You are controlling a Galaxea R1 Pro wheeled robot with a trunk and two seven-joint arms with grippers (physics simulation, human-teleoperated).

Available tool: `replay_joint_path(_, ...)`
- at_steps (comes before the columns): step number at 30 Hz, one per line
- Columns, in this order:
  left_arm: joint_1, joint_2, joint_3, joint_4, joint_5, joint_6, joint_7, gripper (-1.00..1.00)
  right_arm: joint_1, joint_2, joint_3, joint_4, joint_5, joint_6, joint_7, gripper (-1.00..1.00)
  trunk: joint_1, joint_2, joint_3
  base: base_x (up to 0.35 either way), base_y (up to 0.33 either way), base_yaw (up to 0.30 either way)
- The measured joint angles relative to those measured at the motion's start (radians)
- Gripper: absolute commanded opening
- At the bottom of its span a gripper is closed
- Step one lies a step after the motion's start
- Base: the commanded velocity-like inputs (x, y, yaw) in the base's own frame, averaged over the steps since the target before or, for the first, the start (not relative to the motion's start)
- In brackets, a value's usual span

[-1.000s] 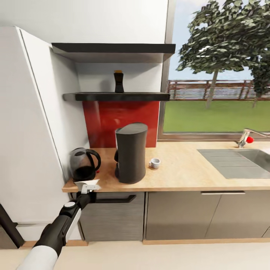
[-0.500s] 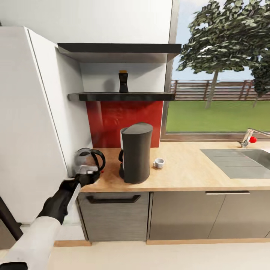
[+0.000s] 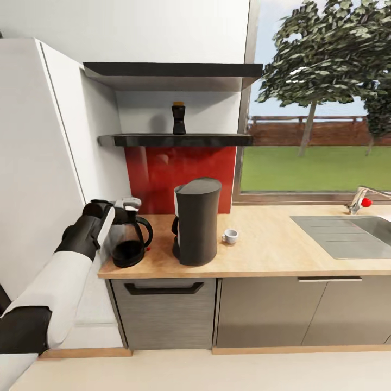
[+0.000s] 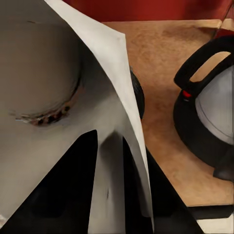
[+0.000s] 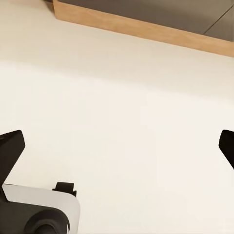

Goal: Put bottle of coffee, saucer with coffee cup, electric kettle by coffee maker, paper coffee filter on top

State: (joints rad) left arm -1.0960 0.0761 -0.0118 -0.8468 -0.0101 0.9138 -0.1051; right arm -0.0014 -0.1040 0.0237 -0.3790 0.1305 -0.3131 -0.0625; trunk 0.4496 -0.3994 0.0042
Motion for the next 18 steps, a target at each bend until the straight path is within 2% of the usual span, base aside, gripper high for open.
replay_joint_path(2,-0.028,0.000,-0.043,0.014,0.000,0.019,-0.005,-1.00,0.000,0.000,0.000,0.000,0.000,0.000,0.000,1.00,0.000,0.000,0.000,0.000,0.000,0.000)
replay_joint_path(4,-0.063,0.000,-0.110,0.031,0.001,0.047,-0.024,-1.00,0.000,0.000,0.000,0.000,0.000,0.000,0.000,1.00,0.000,0.000,0.000,0.000,0.000,0.000)
replay_joint_path(7,-0.103,0.001,-0.170,0.047,0.000,0.074,-0.065,-1.00,0.000,0.000,0.000,0.000,0.000,0.000,0.000,1.00,0.000,0.000,0.000,0.000,0.000,0.000)
replay_joint_path(11,-0.155,-0.001,-0.199,0.089,-0.001,0.087,-0.119,-1.00,0.000,0.000,0.000,0.001,0.000,0.000,0.000,1.00,0.000,0.000,0.000,0.000,0.000,0.000)
replay_joint_path(12,-0.193,-0.002,-0.207,0.136,-0.001,0.089,-0.140,-1.00,0.000,0.000,0.000,0.001,0.000,0.000,0.000,1.00,0.000,0.000,0.000,0.000,0.000,0.000)
replay_joint_path(15,-0.248,-0.003,-0.212,0.206,-0.002,0.090,-0.166,-1.00,0.000,0.000,0.000,0.001,0.000,0.000,0.000,1.00,0.000,0.000,0.000,0.000,0.000,0.000)
replay_joint_path(16,-0.275,-0.004,-0.232,0.241,-0.002,0.090,-0.179,-1.00,0.000,0.000,0.000,0.001,0.000,0.000,0.000,1.00,0.000,0.000,0.000,0.000,0.000,0.000)
replay_joint_path(18,-0.369,-0.011,-0.366,0.369,0.001,0.092,-0.292,-1.00,0.000,0.000,0.000,0.001,0.000,0.000,0.000,1.00,0.000,0.000,0.000,0.000,0.000,0.000)
